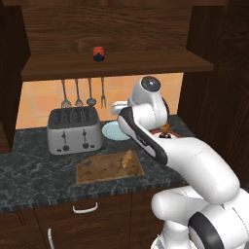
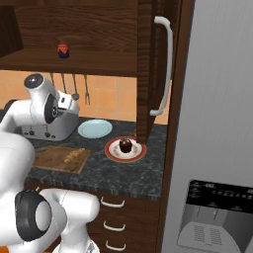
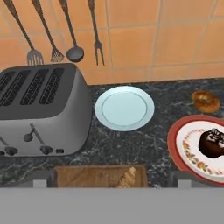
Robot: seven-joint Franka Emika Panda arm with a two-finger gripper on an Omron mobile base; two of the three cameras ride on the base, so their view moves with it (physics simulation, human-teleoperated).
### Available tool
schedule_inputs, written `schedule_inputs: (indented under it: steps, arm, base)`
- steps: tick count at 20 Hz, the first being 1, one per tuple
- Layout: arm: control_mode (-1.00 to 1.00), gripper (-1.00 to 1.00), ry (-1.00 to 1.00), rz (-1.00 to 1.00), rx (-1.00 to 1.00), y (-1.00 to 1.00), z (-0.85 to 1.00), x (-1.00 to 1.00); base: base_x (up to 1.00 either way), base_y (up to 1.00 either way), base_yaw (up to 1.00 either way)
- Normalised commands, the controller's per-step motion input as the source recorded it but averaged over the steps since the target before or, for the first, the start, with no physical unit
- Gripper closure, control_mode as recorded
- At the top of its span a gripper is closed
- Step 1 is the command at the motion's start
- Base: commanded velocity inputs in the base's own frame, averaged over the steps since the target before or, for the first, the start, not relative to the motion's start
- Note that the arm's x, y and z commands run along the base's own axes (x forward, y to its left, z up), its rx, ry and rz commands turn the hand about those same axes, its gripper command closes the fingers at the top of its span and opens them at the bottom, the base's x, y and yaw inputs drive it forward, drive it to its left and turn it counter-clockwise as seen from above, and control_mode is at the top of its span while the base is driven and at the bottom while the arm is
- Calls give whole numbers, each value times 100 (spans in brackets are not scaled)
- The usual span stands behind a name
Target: From the different types of pastries on the counter, select a croissant and place it on the cutting board. Then retrieve a jar of jam from the cabinet and place it alongside the croissant on the cutting board.
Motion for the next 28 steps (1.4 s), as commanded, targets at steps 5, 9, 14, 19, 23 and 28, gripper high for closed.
schedule_inputs:
  steps: [5, 9, 14, 19, 23, 28]
  arm:
    - [-100, -100, -21, 5, -1, 2, 82, 0]
    - [-100, -100, -20, 4, -2, 5, 84, 0]
    - [-100, -100, -22, 3, -2, 3, 81, 0]
    - [-100, -100, -21, 1, -1, 0, 81, 0]
    - [-100, -100, -22, 0, 0, 0, 83, 0]
    - [-100, -100, -6, 0, 0, 11, 37, 9]
  base:
    - [0, 0, 0]
    - [0, 0, 0]
    - [0, 0, 0]
    - [0, 0, 0]
    - [0, 0, 0]
    - [0, 0, 0]
